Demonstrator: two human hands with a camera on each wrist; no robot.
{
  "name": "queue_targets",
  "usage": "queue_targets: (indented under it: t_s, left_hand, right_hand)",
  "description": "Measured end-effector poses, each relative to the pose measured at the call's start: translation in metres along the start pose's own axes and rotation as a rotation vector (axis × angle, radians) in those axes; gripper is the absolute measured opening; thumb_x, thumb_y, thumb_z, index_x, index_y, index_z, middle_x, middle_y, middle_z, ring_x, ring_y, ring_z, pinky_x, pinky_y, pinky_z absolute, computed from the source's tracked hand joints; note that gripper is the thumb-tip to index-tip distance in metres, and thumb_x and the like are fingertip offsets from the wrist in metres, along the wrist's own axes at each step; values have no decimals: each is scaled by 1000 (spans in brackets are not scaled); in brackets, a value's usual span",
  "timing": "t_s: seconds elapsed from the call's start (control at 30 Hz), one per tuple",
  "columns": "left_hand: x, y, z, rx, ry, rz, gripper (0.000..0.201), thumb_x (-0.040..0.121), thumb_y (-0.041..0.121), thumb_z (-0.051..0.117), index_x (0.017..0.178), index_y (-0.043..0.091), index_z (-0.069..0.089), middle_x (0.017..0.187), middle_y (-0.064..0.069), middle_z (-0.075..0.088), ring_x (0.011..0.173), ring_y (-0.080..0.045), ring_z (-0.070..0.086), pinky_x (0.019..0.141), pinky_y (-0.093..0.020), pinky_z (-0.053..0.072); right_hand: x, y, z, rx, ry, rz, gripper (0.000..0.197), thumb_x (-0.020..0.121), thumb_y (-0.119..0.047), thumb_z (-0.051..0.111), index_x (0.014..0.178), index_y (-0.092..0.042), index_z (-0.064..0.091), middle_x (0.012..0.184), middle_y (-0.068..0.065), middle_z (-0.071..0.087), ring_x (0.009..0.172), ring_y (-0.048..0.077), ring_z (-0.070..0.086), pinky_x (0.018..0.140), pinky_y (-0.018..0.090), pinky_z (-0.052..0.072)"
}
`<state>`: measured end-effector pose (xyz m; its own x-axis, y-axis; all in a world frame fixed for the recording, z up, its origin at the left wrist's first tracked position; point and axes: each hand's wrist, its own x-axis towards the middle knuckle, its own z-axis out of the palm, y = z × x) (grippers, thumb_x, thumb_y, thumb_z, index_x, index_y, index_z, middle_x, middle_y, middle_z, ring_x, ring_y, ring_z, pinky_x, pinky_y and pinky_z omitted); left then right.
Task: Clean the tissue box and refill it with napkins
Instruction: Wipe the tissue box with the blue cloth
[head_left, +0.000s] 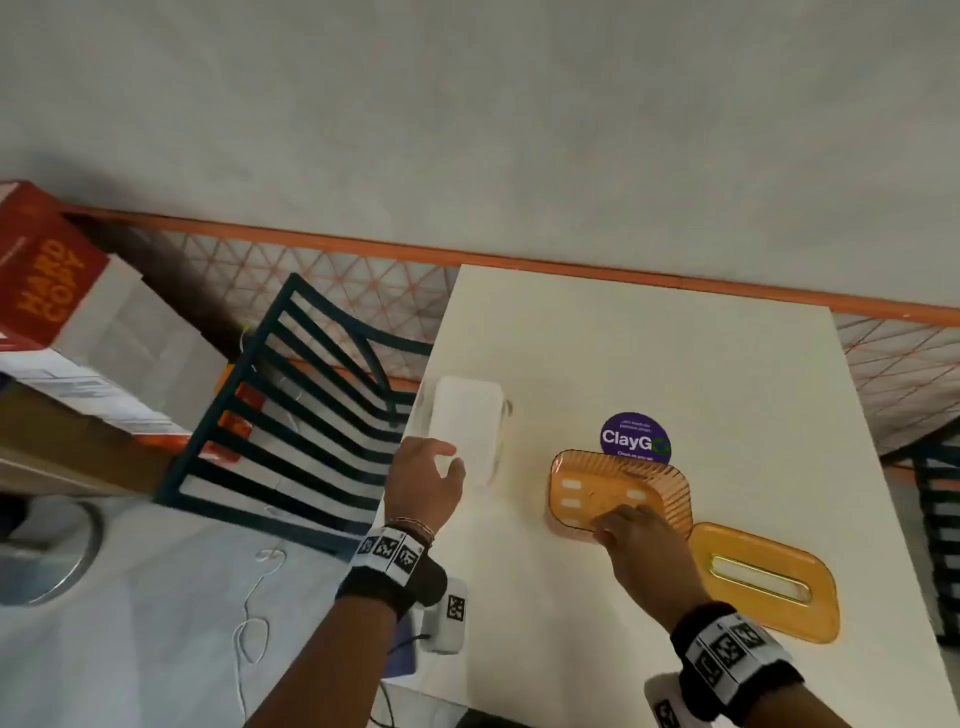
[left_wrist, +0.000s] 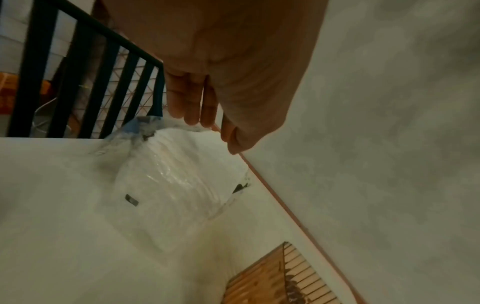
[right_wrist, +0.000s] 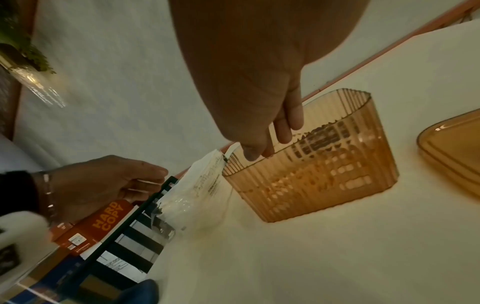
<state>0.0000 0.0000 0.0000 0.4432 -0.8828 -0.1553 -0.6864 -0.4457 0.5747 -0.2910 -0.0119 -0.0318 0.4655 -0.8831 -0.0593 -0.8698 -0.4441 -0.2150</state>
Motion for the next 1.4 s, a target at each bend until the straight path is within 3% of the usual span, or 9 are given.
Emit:
queue_targets:
  t_s: [0.23,0.37,0.57,0.73,0.83,0.93,1.07,1.27,1.4]
  left_hand:
    - [-59,-91,-8,209,-169,-196,30,91,48,53,94,22,68,96,3,66,95,-21,66,85,-31,51]
    - [-93,-133,13,270,-362,-352,73,74,60,75,131,22,51,131,-4,52,125,-25,53,102,-37,45]
    - [-90,-142,27,207,-307,-315,41,85,14,68,126,15,60,129,-14,55,121,-35,52,100,-44,48]
    - [-78,-125,4,-487,-314,-564,30,87,18,75,117,12,73,108,-10,75,89,-25,72,84,-40,60]
    - [-81,-90,-10,-1332,-673,-721,30,102,25,59,108,4,80,94,-14,77,50,-16,63,46,-24,54]
    - [-88,-78,9,-1778,-721,-493,57,110,25,7,153,-5,30,148,-25,50,125,-31,59,99,-37,49]
    - [-92,-43,34,-1766,-831,-565,35,97,26,57,125,9,71,116,-7,72,93,-13,66,74,-23,48]
    - [-105,30,45,-1828,-759,-607,18,96,15,26,82,27,25,80,8,14,60,-6,7,58,-21,16]
    - [-101,5,72,-1829,-635,-801,16,96,21,50,88,16,63,83,0,45,65,-14,42,58,-27,42]
  right_hand:
    - [26,-25,10,13,-63,29,9,84,-16,79,79,-23,78,71,-7,71,64,15,61,50,24,48]
    - [30,-27,9,31,-103,87,11,90,-16,70,83,-23,76,74,-6,71,66,16,61,53,25,46]
    - [30,-23,1,-13,-239,47,22,102,-24,52,107,-25,73,98,-6,74,89,14,66,68,23,48]
    - [37,-31,-13,-220,-418,-70,30,95,-8,45,119,-14,62,99,4,74,86,25,70,67,32,49]
    - [45,-32,-20,-299,-417,-125,29,93,-5,46,119,-9,58,92,9,73,77,29,69,58,30,38]
    - [51,-26,-28,-337,-393,-147,29,95,-5,45,120,-9,57,91,8,73,73,29,68,50,29,29]
    - [55,-15,-31,-374,-396,-193,26,97,-1,42,121,-5,53,94,12,71,80,32,71,56,34,38]
    - [57,-8,-26,-335,-421,-194,24,100,-5,44,123,-6,53,106,11,70,91,31,71,65,36,45]
    - [58,-11,-25,-299,-450,-140,25,100,-8,43,121,-7,57,112,13,69,99,32,69,74,36,49]
